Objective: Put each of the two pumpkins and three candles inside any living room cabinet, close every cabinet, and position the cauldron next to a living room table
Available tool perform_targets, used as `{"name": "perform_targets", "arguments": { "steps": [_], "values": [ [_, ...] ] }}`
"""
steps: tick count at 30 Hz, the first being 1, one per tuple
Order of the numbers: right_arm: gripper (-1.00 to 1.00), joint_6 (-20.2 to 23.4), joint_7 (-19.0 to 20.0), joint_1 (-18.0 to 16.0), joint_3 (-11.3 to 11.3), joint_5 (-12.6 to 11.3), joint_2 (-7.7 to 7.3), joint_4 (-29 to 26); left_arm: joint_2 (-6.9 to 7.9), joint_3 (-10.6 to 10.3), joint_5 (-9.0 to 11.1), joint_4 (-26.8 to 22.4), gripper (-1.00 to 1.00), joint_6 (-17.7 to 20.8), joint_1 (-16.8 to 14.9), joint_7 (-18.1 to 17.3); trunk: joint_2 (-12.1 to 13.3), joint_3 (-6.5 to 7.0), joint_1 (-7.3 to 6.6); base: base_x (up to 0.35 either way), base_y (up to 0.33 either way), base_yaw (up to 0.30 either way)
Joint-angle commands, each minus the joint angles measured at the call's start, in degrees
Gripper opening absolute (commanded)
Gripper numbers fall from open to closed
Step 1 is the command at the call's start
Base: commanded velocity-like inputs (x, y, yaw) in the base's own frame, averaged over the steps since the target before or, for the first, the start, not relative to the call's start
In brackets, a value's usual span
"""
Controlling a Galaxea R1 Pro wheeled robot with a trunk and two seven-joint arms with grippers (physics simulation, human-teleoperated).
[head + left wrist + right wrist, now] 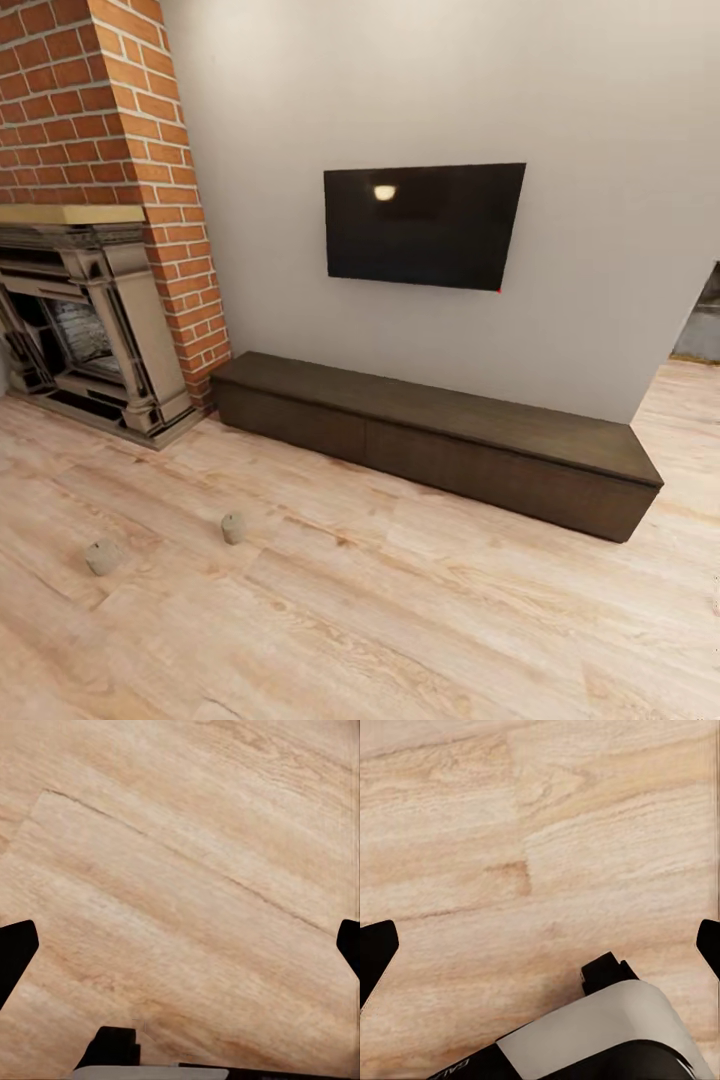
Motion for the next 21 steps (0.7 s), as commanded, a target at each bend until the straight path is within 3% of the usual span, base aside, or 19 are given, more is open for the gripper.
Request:
{"name": "perform_targets", "arguments": {
  "steps": [1, 21],
  "values": [
    [1.0, -0.2, 0.0, 0.0, 0.0, -0.5, 0.02, 0.0, -0.01, -0.1, 0.4, 0.0, 1.0, -0.2, 0.0, 0.2, 0.0, -0.09, 0.03, 0.287, -0.161, -0.227],
    [1.0, -0.2, 0.0, 0.0, 0.0, -0.5, 0.08, 0.0, -0.01, -0.1, 0.3, 0.1, 1.0, -0.2, 0.0, 0.3, 0.0, -0.87, 0.03, 0.287, -0.161, -0.17]
  ]
}}
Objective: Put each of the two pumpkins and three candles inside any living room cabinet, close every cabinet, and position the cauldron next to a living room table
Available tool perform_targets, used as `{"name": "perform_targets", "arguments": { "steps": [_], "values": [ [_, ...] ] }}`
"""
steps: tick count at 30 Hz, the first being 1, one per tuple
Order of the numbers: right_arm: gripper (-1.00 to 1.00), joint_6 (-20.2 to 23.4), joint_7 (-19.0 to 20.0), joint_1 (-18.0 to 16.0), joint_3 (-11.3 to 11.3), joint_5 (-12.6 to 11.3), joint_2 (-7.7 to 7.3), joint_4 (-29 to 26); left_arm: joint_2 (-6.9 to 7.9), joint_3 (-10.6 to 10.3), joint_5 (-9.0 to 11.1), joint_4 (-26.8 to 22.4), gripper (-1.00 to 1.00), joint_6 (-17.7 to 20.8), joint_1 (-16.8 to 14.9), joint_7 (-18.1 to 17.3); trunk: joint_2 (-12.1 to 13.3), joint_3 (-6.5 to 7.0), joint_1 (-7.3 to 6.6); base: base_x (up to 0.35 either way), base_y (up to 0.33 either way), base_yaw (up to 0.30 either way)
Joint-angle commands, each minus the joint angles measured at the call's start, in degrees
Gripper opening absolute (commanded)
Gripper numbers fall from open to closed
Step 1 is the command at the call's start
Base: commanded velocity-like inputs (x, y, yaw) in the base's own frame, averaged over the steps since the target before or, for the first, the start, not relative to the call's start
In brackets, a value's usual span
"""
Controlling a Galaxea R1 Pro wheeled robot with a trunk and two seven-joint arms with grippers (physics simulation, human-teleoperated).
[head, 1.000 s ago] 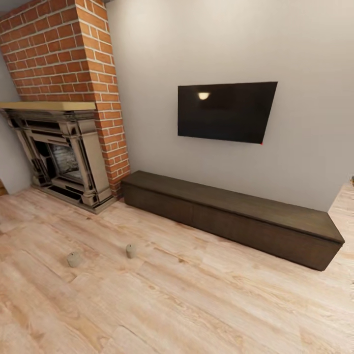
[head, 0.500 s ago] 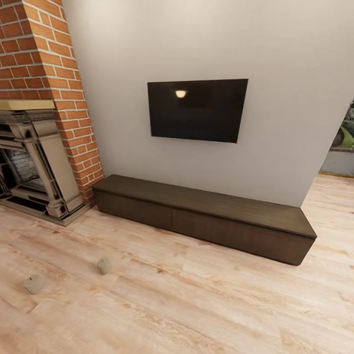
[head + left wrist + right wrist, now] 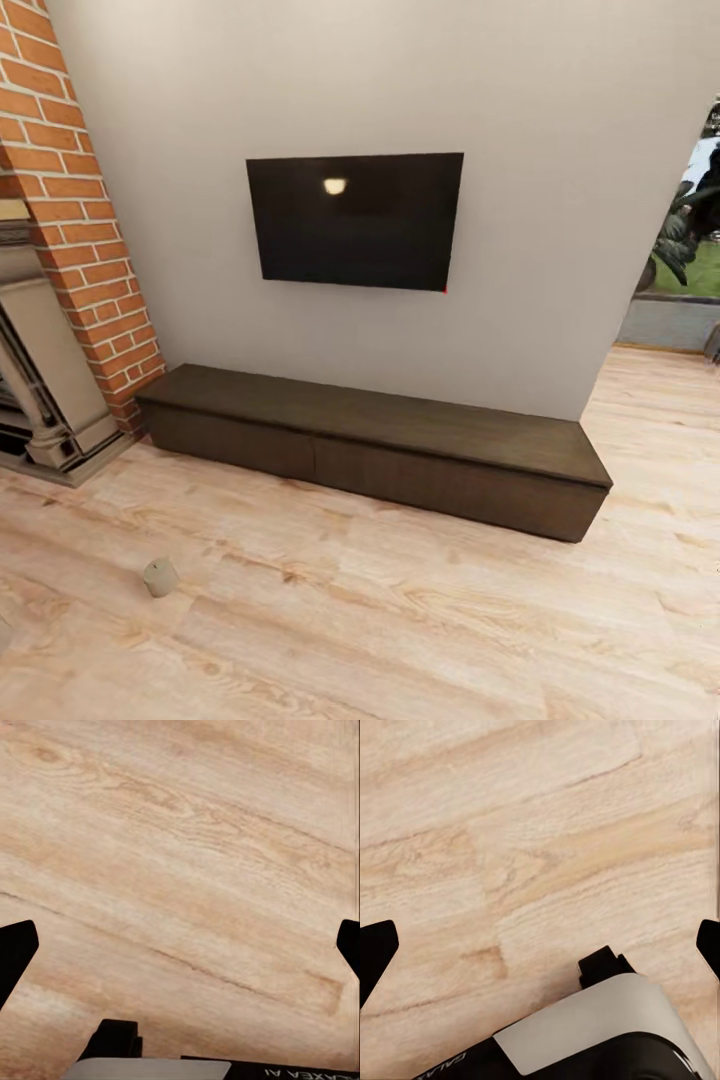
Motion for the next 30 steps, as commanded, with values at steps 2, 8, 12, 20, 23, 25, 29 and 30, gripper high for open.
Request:
{"name": "perform_targets", "arguments": {
  "steps": [2, 8, 12, 20, 23, 25, 29, 30],
  "values": [
    [1.0, -0.2, 0.0, 0.0, 0.0, -0.5, -0.02, 0.0, -0.01, -0.1, 0.4, 0.0, 1.0, -0.2, 0.0, 0.1, 0.0, -0.13, 0.03, 0.287, -0.161, -0.229],
    [1.0, -0.2, 0.0, 0.0, 0.0, -0.5, -0.04, 0.0, -0.01, -0.1, 0.4, 0.0, 1.0, -0.2, 0.0, 0.1, 0.0, -0.37, 0.03, 0.287, -0.161, -0.247],
    [1.0, -0.2, 0.0, 0.0, 0.1, -0.4, 0.01, 0.0, -0.01, -0.1, 0.4, 0.0, 1.0, -0.2, 0.0, 0.1, 0.0, -0.53, 0.03, 0.287, -0.161, -0.241],
    [1.0, -0.2, 0.0, 0.0, 0.1, -0.4, 0.05, 0.0, -0.01, -0.1, 0.4, 0.0, 1.0, -0.2, 0.0, 0.1, 0.0, -0.62, 0.03, 0.287, -0.16, -0.053],
    [1.0, -0.2, 0.0, 0.0, 0.1, -0.4, 0.02, 0.0, -0.01, -0.1, 0.3, 0.0, 1.0, -0.2, 0.0, 0.1, 0.0, -0.63, 0.03, 0.287, -0.161, -0.004],
    [1.0, -0.2, 0.0, 0.0, 0.1, -0.4, -0.02, 0.0, -0.01, -0.1, 0.3, 0.0, 1.0, -0.2, 0.0, 0.1, 0.0, -0.63, 0.03, 0.287, -0.161, -0.01],
    [1.0, -0.2, 0.0, 0.0, 0.1, -0.4, -0.01, 0.0, -0.01, -0.2, 0.3, 0.0, 1.0, -0.2, 0.0, 0.1, 0.0, -0.63, 0.03, 0.287, -0.161, -0.12],
    [1.0, -0.1, 0.0, 0.0, 0.1, -0.4, -0.02, 0.0, -0.01, -0.2, 0.3, 0.0, 1.0, -0.2, 0.0, 0.1, 0.0, -0.63, 0.03, 0.287, -0.16, -0.225]
  ]
}}
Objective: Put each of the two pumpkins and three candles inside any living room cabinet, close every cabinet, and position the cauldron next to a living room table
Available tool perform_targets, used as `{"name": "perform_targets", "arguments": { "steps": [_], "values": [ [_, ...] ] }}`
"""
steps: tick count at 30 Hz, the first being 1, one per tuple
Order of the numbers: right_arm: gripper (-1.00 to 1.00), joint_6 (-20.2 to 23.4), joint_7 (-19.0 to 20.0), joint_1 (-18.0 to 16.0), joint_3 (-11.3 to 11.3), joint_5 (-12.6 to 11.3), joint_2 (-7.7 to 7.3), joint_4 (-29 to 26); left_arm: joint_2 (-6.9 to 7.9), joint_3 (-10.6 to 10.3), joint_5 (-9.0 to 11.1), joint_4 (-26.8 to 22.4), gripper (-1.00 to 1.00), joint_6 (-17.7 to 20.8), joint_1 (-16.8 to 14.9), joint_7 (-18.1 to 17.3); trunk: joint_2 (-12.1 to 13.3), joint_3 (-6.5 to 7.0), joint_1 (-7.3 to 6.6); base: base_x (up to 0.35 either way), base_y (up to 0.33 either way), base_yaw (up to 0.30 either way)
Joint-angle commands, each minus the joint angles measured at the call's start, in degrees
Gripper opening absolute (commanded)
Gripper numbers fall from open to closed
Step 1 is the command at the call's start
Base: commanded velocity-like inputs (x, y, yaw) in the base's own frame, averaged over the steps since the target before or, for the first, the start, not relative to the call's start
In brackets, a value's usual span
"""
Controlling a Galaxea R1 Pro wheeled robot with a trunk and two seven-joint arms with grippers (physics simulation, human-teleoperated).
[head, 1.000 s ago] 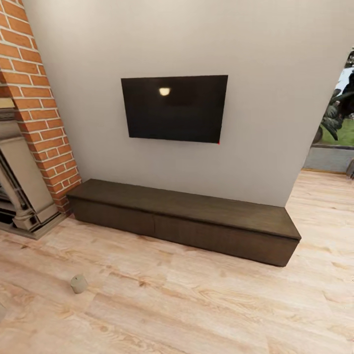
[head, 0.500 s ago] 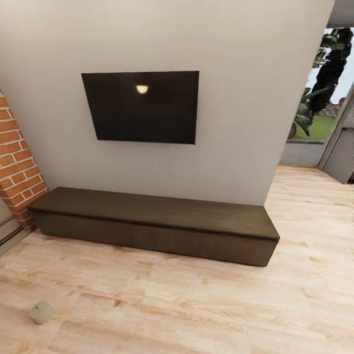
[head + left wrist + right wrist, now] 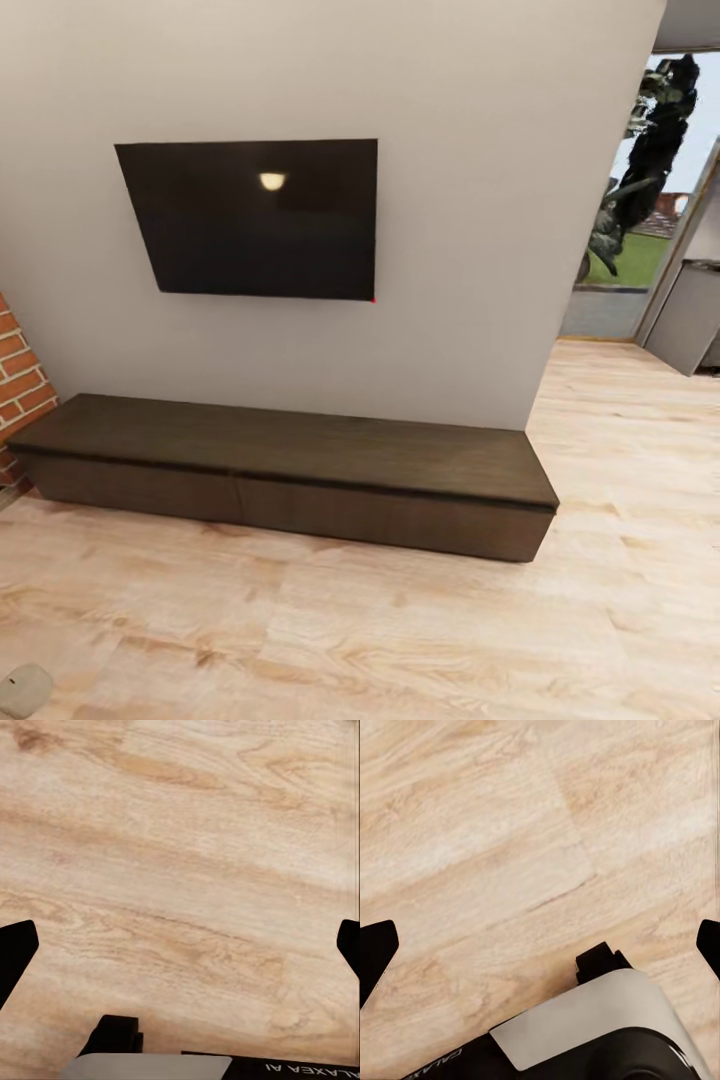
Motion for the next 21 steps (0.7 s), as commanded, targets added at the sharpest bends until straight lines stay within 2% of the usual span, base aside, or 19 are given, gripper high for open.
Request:
{"name": "perform_targets", "arguments": {
  "steps": [1, 7, 15, 21],
  "values": [
    [1.0, -0.2, 0.1, -0.1, 0.0, -0.5, -0.03, 0.0, -0.01, -0.1, 0.3, 0.0, 1.0, -0.2, 0.0, 0.1, 0.0, -0.05, 0.03, 0.287, -0.16, -0.256],
    [1.0, -0.2, 0.1, 0.0, 0.0, -0.5, 0.0, 0.0, -0.01, -0.2, 0.3, 0.0, 1.0, -0.2, 0.0, 0.1, 0.0, -0.05, 0.03, 0.287, -0.161, -0.23],
    [1.0, -0.1, -0.4, 0.0, 0.1, -0.4, -0.04, 0.0, -0.01, -0.4, 0.1, 0.0, 1.0, -0.3, 0.0, 0.1, 0.0, -0.05, 0.03, 0.27, -0.156, -0.035],
    [1.0, -0.2, -0.3, 0.0, 0.0, -0.4, 0.03, 0.0, -0.01, -0.4, 0.2, 0.0, 1.0, -0.3, 0.0, 0.1, 0.0, -0.05, 0.03, 0.086, -0.089, -0.002]
  ]
}}
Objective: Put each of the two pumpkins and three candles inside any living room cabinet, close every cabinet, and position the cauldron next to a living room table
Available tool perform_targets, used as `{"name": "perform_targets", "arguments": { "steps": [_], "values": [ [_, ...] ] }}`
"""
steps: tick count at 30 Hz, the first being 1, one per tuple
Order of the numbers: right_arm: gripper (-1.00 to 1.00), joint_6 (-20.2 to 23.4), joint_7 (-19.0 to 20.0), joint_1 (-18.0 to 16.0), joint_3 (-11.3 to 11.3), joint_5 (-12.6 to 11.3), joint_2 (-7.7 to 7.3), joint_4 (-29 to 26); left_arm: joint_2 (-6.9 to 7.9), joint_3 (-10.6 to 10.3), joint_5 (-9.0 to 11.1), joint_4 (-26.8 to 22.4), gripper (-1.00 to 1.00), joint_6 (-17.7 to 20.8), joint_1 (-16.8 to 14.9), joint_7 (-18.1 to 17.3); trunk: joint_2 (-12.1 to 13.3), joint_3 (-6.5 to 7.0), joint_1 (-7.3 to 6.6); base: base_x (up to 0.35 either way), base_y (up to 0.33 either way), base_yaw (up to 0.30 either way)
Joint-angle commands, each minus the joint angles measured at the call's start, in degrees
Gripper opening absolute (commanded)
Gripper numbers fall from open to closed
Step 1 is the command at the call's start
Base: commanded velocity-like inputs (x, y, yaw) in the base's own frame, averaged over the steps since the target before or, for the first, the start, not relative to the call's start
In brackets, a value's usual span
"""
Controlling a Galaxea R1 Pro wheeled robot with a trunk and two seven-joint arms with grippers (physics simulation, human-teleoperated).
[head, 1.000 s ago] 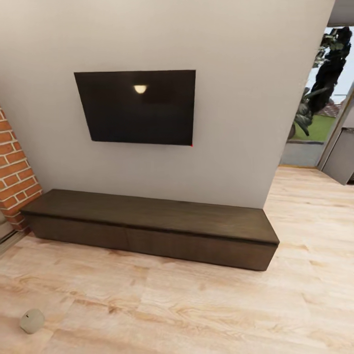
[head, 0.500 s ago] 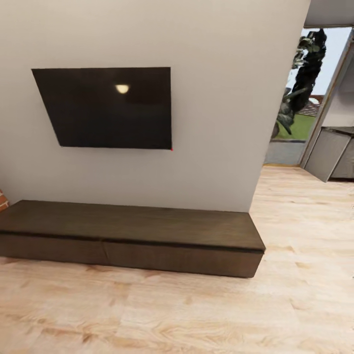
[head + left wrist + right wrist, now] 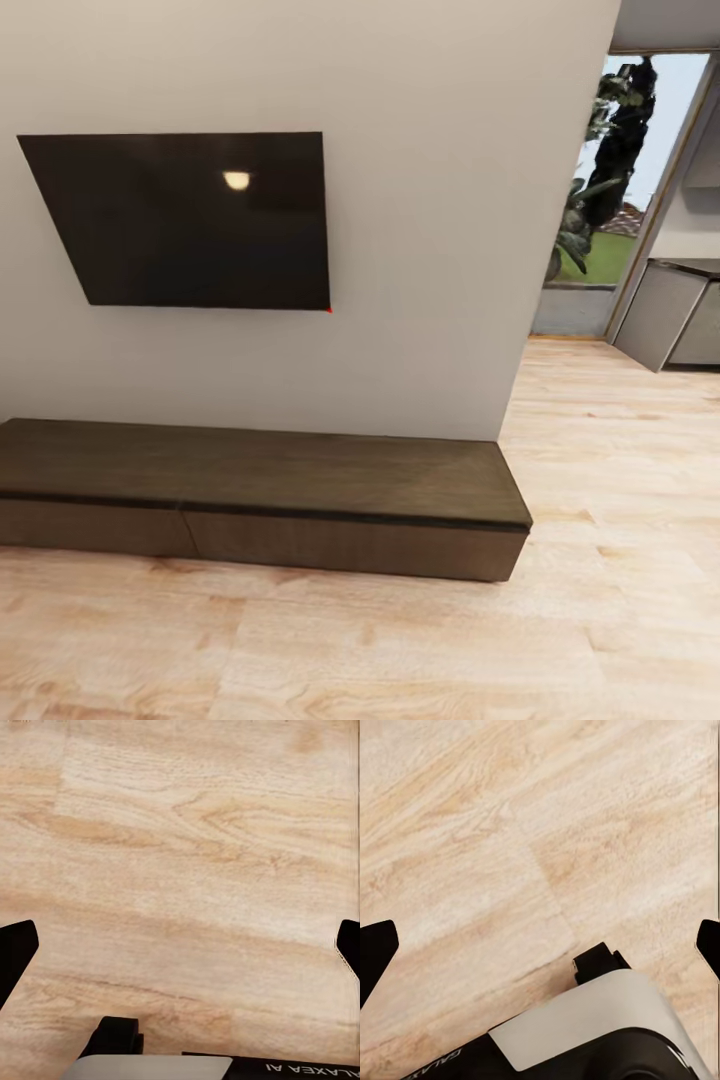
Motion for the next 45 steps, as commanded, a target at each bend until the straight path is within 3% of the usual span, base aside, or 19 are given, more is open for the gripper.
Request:
{"name": "perform_targets", "arguments": {
  "steps": [1, 14, 20, 22, 23, 24, 26, 27, 28, 31, 33, 37, 40, 42, 45],
  "values": [
    [1.0, -0.2, 0.0, 0.0, 0.0, -0.5, 0.04, 0.0, -0.01, -0.1, 0.4, 0.0, 1.0, -0.2, 0.0, 0.2, 0.0, -0.05, 0.0, 0.087, -0.207, -0.006],
    [1.0, -0.3, 0.3, 0.0, 0.0, -0.6, 0.06, 0.0, -0.01, 0.1, 0.4, 0.0, 1.0, -0.2, 0.0, -0.1, 0.0, -0.05, 0.0, 0.07, -0.103, -0.22],
    [1.0, -0.3, 0.0, -0.1, 0.2, -0.5, 0.15, -0.1, 0.24, 0.2, 0.4, -3.2, 1.0, 1.3, -0.2, -0.6, 0.0, -0.05, 0.0, 0.002, -0.001, -0.051],
    [1.0, -0.3, -0.1, 0.0, 0.2, -0.4, 0.16, -0.2, 0.7, 0.3, 0.6, -7.7, 1.0, 4.9, -0.2, -0.6, 0.0, -0.05, 0.0, 0.0, 0.0, -0.008],
    [1.0, -0.3, -0.1, 0.0, 0.2, -0.3, 0.16, -0.4, 1.16, 0.3, 0.6, -11.8, 1.0, 9.9, -0.2, -0.7, 0.0, -0.05, 0.0, 0.0, 0.0, -0.005],
    [1.0, -0.1, -0.1, 0.0, 0.3, -0.2, 0.13, -0.6, 1.7, 0.4, 0.6, -17.1, 1.0, 17.2, -0.1, -0.7, 0.0, -0.05, 0.0, 0.0, 0.0, -0.003],
    [1.0, 0.1, 0.0, -0.3, 0.4, -0.1, 0.14, -1.3, 3.26, 0.4, 0.7, -31.5, 1.0, 35.3, 0.3, -1.3, 0.0, -0.05, 0.0, 0.0, 0.0, -0.002],
    [1.0, 0.2, 0.1, -0.4, 0.3, -0.2, 0.14, -1.8, 3.73, 0.4, 0.8, -35.5, 1.0, 39.9, 0.3, -1.8, 0.0, -0.05, 0.0, 0.0, 0.0, -0.001],
    [1.0, 0.4, 0.2, -1.2, 0.3, -0.4, 0.15, -3.7, 5.19, 0.4, 1.7, -47.0, 1.0, 52.1, 0.4, -4.1, 0.0, -0.05, 0.0, 0.0, 0.0, 0.0],
    [1.0, 0.6, 0.3, -2.8, 0.3, -0.8, 0.24, -7.4, 7.16, 0.4, 3.9, -60.4, 1.0, 63.4, 0.4, -9.4, 0.0, -0.05, 0.0, 0.0, 0.0, 0.0],
    [1.0, 0.6, 0.3, -3.9, 0.2, -2.2, 0.31, -9.9, 8.15, 0.3, 4.9, -63.9, 1.0, 66.0, 0.2, -11.5, 0.0, -0.05, 0.0, 0.0, 0.0, 0.0],
    [1.0, 0.7, 1.5, -6.8, 0.3, -11.2, 0.28, -14.0, 8.88, 0.1, 5.8, -66.9, 1.0, 68.3, -0.1, -13.5, 0.0, -0.05, 0.0, 0.0, 0.0, 0.0],
    [1.0, 2.4, 7.6, -7.7, 0.4, -18.8, 0.2, -14.8, 9.0, 0.0, 6.4, -67.4, 1.0, 68.7, -0.1, -13.9, 0.0, -0.05, 0.0, 0.0, 0.0, 0.0],
    [1.0, 5.7, 13.1, -7.9, 0.4, -23.2, 0.02, -15.0, 9.21, -0.1, 8.2, -67.5, 1.0, 68.7, -0.2, -13.9, 0.0, -0.05, 0.0, 0.0, 0.0, 0.0],
    [1.0, 9.3, 18.0, -8.0, 0.3, -26.6, -0.2, -15.2, 9.44, 0.1, 11.8, -67.7, 1.0, 68.8, -0.2, -14.0, 0.0, -0.05, 0.0, 0.0, 0.0, 0.0]
  ]
}}
